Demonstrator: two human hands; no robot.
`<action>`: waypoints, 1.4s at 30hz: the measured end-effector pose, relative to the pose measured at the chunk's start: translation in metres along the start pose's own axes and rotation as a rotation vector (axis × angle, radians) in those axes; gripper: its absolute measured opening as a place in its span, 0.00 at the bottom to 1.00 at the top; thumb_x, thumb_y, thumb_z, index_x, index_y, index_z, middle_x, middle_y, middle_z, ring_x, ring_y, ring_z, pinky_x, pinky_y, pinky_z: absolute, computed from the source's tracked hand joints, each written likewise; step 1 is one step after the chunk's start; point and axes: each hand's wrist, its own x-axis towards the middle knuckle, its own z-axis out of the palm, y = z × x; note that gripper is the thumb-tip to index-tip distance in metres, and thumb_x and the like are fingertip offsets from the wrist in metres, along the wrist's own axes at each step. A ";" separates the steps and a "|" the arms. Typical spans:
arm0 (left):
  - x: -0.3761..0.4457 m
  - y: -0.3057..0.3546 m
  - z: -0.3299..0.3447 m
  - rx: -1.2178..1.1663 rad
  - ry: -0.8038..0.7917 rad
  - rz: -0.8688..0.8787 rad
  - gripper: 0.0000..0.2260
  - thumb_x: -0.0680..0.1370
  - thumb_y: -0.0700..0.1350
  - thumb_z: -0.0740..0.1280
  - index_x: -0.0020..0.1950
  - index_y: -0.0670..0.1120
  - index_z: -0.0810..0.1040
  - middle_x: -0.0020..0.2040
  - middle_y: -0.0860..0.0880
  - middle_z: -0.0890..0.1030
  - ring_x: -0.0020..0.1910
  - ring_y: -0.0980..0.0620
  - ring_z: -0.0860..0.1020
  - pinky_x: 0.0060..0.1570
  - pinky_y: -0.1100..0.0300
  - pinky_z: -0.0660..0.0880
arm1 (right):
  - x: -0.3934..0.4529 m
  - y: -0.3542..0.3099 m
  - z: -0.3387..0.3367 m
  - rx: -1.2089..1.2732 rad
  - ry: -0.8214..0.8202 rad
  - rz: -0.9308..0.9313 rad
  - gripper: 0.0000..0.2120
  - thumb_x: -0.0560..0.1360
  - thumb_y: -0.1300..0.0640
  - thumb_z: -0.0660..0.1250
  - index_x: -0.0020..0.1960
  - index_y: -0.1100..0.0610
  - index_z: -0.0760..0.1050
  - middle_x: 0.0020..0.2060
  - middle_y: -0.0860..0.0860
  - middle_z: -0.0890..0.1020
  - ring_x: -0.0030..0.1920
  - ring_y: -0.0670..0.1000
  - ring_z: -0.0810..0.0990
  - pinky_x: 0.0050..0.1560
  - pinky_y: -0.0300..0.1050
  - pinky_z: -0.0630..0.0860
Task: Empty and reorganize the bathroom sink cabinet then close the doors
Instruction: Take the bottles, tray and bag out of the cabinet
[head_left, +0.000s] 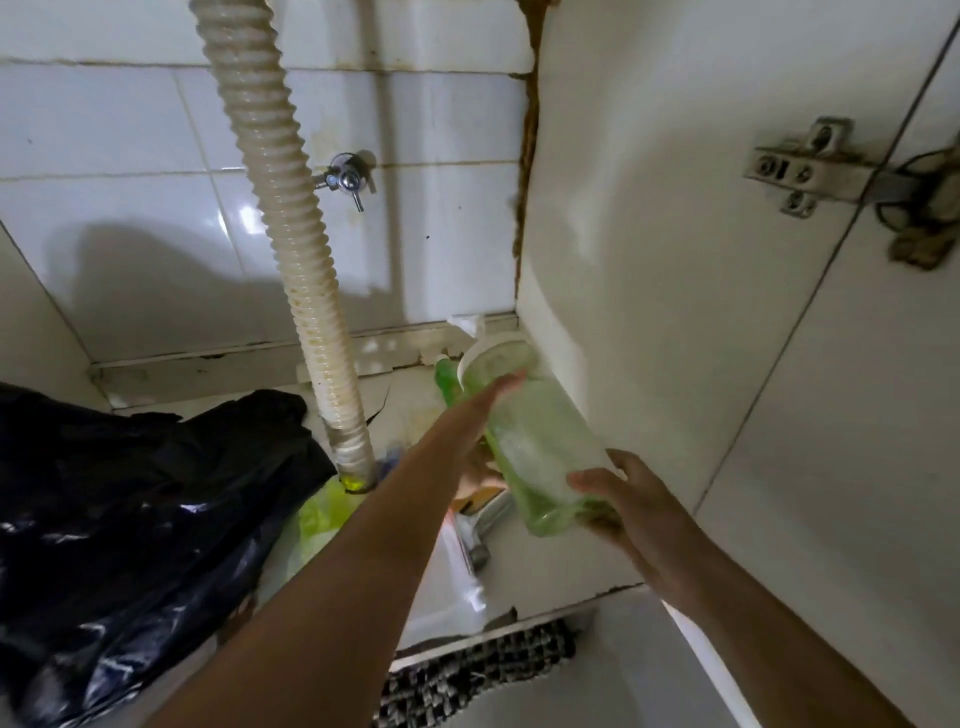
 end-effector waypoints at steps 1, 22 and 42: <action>-0.008 -0.007 0.001 0.003 -0.031 0.010 0.37 0.60 0.57 0.78 0.64 0.44 0.73 0.57 0.40 0.80 0.53 0.38 0.80 0.51 0.42 0.78 | -0.012 -0.001 -0.004 -0.077 -0.083 0.008 0.30 0.60 0.54 0.77 0.59 0.54 0.71 0.50 0.51 0.82 0.50 0.50 0.82 0.49 0.42 0.77; -0.133 -0.204 0.026 0.583 -0.050 0.108 0.31 0.67 0.39 0.77 0.66 0.53 0.69 0.57 0.51 0.80 0.56 0.51 0.79 0.49 0.53 0.81 | -0.090 0.065 -0.052 -0.798 -0.259 -0.108 0.31 0.55 0.38 0.77 0.51 0.56 0.79 0.46 0.51 0.82 0.47 0.50 0.81 0.46 0.44 0.76; -0.099 -0.315 0.012 1.009 -0.062 0.219 0.40 0.69 0.47 0.76 0.76 0.53 0.58 0.69 0.49 0.72 0.65 0.49 0.72 0.63 0.58 0.70 | -0.125 0.185 -0.080 -0.964 -0.166 -0.121 0.41 0.58 0.52 0.81 0.67 0.52 0.68 0.60 0.47 0.75 0.58 0.50 0.75 0.55 0.42 0.70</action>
